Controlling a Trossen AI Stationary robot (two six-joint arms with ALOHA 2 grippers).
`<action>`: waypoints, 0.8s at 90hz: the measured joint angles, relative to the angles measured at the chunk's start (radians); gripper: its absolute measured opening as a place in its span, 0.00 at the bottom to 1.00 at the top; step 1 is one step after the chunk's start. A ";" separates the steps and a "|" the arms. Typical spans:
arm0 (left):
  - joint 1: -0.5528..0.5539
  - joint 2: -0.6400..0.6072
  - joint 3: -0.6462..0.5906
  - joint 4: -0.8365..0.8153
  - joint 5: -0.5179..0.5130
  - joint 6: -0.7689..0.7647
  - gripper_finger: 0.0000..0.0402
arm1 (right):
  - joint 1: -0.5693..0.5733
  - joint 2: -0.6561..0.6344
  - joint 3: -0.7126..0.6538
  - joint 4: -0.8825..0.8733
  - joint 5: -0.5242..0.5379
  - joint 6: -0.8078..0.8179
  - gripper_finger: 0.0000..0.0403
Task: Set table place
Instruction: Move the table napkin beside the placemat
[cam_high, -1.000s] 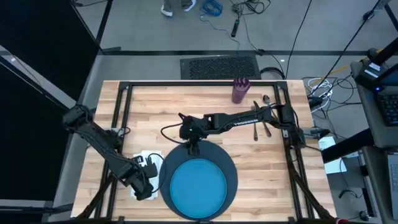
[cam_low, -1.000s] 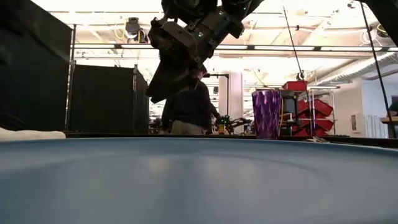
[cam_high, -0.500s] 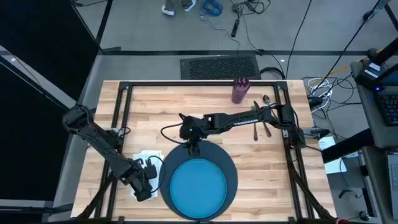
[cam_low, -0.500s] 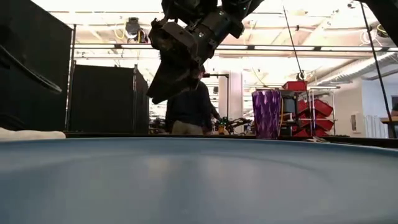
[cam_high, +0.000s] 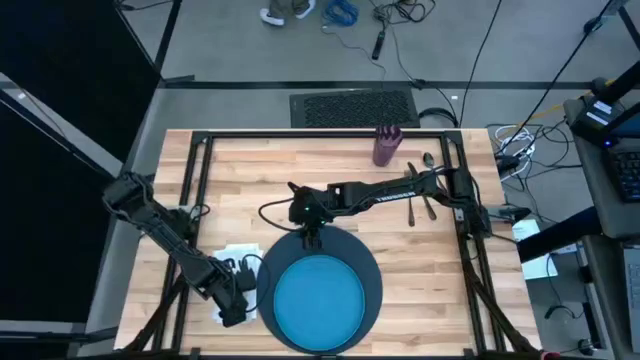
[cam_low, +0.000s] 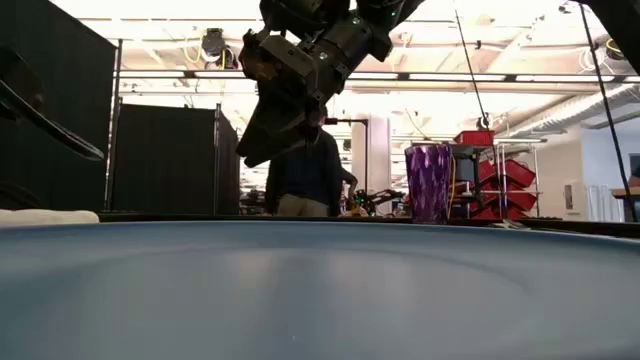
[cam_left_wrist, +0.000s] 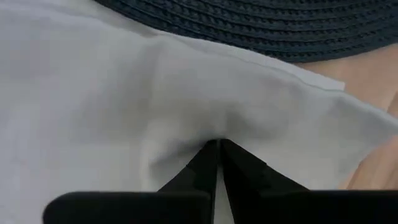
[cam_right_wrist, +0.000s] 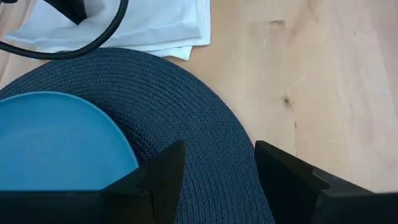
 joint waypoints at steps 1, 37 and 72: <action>0.000 0.000 0.000 0.000 0.003 0.000 0.06 | 0.000 0.000 0.000 0.000 0.000 0.000 0.45; -0.002 0.001 0.000 0.008 0.051 0.001 0.36 | 0.000 0.000 0.000 -0.004 0.000 0.000 0.45; 0.029 0.004 0.081 -0.022 0.101 0.052 0.46 | 0.000 0.000 0.000 -0.014 0.000 0.000 0.45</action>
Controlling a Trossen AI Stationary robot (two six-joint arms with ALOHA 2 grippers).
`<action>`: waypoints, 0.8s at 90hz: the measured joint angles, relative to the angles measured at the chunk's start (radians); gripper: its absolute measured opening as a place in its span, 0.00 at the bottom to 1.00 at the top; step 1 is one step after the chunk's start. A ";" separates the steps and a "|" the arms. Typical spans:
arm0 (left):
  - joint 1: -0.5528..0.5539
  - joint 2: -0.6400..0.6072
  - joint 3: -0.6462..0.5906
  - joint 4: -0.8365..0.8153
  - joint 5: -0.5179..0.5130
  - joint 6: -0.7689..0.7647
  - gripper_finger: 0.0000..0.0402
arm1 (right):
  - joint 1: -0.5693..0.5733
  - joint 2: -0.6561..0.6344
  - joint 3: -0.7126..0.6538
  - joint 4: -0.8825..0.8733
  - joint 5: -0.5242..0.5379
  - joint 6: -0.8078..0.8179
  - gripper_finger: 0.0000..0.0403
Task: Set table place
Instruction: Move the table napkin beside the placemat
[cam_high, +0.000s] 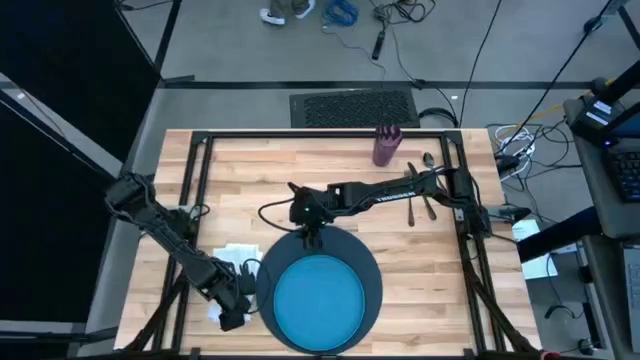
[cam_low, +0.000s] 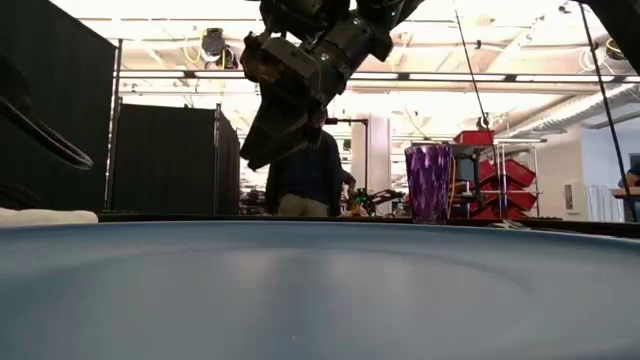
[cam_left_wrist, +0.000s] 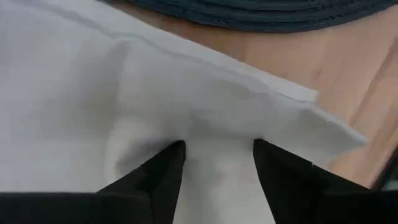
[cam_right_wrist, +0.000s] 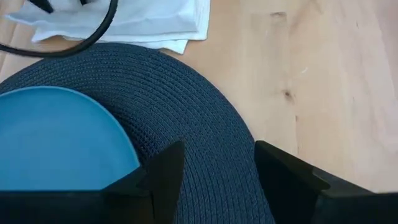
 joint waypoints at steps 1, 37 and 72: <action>0.001 -0.002 0.008 0.002 0.001 0.002 0.46 | 0.000 0.000 0.000 0.000 0.000 0.000 0.45; 0.019 -0.027 0.140 -0.314 -0.137 0.011 0.46 | 0.000 0.000 0.000 -0.014 0.000 0.014 0.45; 0.015 -0.021 0.086 -0.244 -0.094 -0.017 0.44 | 0.000 0.000 0.000 -0.031 0.000 0.015 0.45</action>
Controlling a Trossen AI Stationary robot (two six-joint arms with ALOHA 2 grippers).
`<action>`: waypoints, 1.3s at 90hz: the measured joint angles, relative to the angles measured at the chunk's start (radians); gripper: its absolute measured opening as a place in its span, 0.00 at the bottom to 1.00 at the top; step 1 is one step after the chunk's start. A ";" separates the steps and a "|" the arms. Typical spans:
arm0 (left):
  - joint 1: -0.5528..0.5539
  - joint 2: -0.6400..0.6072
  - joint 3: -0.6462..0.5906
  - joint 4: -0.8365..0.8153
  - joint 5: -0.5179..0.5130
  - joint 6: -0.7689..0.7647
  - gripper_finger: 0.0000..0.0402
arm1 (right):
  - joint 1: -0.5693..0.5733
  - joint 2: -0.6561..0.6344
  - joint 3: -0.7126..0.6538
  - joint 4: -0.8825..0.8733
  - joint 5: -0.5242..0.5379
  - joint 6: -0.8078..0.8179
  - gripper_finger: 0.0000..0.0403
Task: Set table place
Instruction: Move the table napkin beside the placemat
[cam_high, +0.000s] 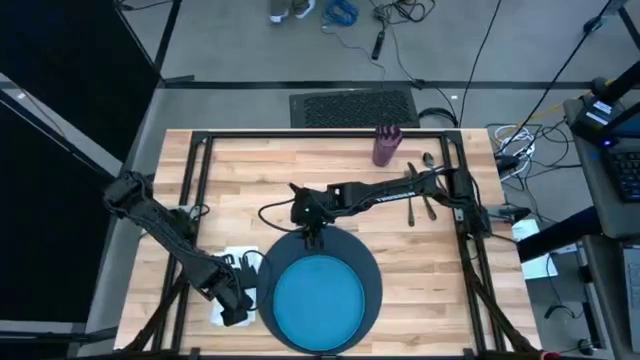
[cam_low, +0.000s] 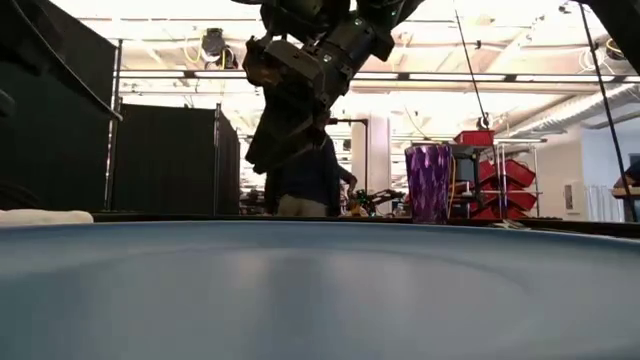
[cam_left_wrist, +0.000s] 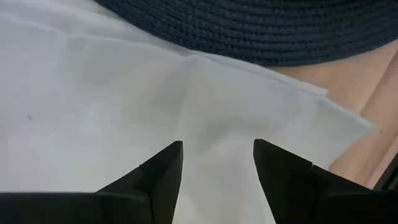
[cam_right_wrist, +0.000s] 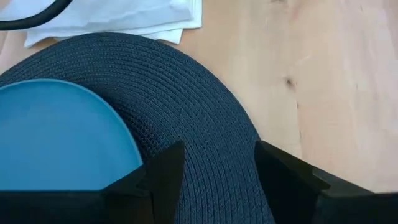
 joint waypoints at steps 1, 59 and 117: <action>0.000 0.000 0.000 0.000 0.002 0.001 0.44 | 0.000 0.000 0.000 0.000 0.000 0.000 0.45; 0.000 0.004 0.000 0.006 0.004 0.044 0.00 | 0.000 0.000 0.000 0.001 0.000 0.000 0.45; -0.005 0.172 -0.004 0.086 0.049 0.151 0.00 | 0.000 0.000 0.000 0.000 0.000 0.008 0.45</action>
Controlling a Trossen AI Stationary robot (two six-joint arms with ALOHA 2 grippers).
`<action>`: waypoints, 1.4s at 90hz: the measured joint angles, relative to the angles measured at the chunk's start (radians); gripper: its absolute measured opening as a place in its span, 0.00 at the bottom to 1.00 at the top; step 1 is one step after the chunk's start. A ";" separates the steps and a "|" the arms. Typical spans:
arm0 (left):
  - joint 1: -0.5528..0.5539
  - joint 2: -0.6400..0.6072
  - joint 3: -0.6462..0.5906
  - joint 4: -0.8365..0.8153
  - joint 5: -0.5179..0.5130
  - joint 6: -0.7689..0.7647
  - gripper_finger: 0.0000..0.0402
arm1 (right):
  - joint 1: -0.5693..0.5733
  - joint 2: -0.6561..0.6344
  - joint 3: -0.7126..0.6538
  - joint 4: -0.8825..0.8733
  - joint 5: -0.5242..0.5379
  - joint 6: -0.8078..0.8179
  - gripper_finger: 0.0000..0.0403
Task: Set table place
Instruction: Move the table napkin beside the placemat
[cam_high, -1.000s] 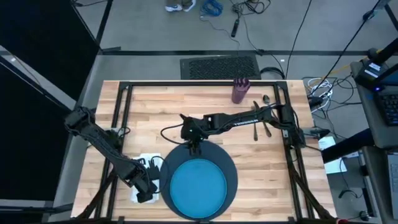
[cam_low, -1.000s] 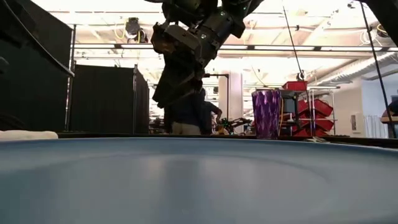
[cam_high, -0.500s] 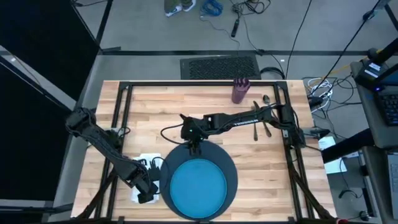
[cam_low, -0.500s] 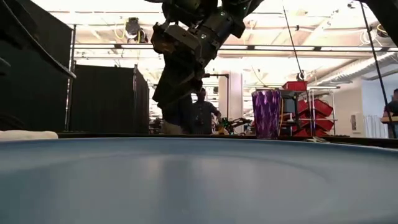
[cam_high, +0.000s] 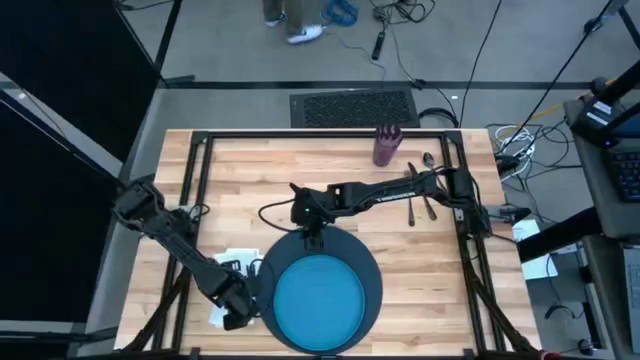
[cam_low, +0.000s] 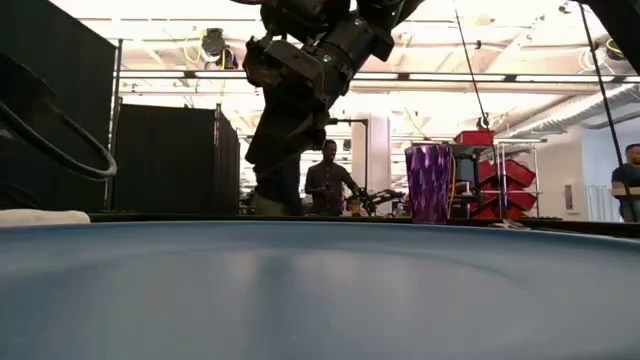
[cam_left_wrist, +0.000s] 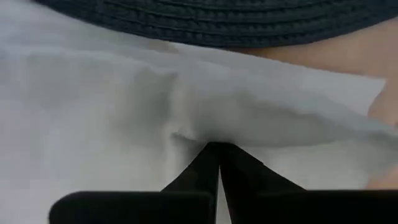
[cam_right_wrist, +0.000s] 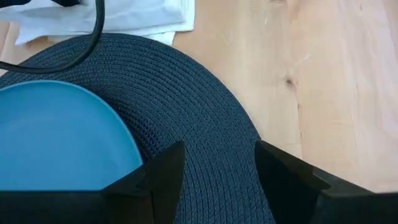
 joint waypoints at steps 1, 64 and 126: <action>0.000 0.000 0.000 0.000 0.000 0.002 0.01 | 0.000 0.000 0.000 0.000 0.000 0.000 0.45; -0.001 0.004 0.024 -0.038 0.008 0.058 0.45 | 0.000 0.000 0.000 -0.008 0.000 -0.001 0.45; 0.026 -0.012 0.109 -0.304 -0.130 0.079 0.46 | -0.001 0.000 0.000 -0.012 0.000 -0.001 0.45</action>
